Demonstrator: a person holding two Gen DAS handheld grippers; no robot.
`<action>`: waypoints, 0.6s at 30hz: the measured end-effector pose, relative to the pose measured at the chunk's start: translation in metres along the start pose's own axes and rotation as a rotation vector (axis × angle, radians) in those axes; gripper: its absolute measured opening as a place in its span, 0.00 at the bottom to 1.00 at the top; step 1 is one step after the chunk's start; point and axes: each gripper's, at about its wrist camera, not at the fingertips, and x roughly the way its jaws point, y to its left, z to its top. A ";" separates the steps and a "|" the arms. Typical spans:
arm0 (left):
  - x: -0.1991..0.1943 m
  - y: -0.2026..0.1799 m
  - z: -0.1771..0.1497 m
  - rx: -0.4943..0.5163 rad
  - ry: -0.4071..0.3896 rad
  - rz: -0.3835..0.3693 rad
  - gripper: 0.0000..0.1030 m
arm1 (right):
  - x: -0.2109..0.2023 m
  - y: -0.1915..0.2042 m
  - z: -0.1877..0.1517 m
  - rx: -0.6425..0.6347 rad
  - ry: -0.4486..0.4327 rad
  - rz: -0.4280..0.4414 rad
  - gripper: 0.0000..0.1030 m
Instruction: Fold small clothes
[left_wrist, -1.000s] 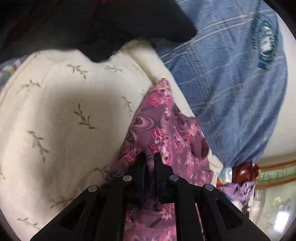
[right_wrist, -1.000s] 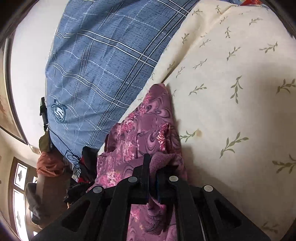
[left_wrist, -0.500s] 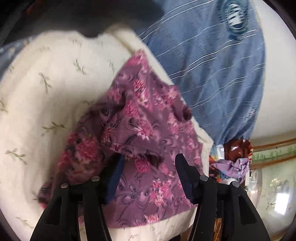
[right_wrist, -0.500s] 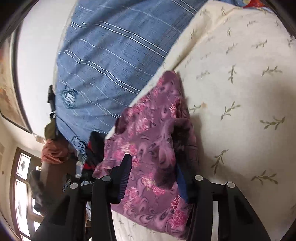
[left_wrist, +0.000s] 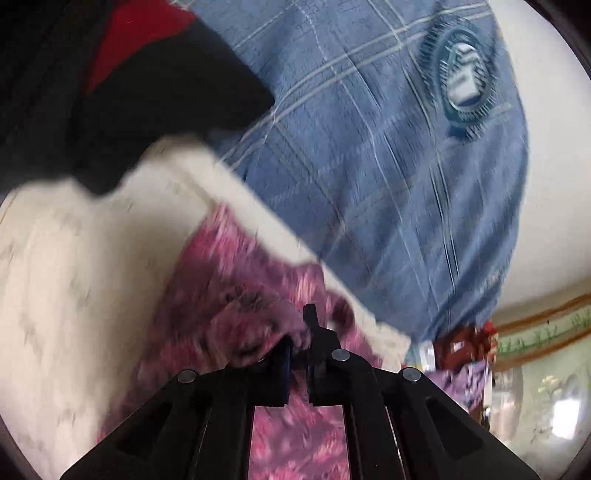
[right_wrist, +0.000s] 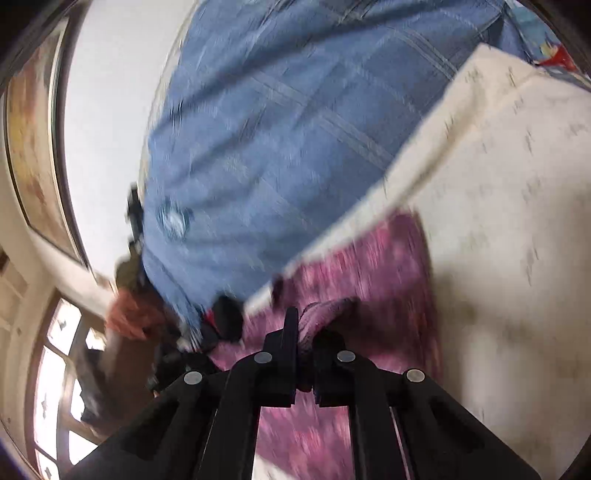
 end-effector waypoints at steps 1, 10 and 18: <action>0.011 -0.001 0.010 -0.010 -0.005 0.018 0.02 | 0.007 -0.006 0.008 0.032 -0.018 0.006 0.05; 0.074 0.033 0.050 -0.145 0.105 0.132 0.11 | 0.057 -0.072 0.036 0.235 0.001 -0.082 0.18; 0.012 0.031 0.056 -0.051 -0.002 0.135 0.53 | 0.000 -0.052 0.039 0.130 -0.132 -0.073 0.54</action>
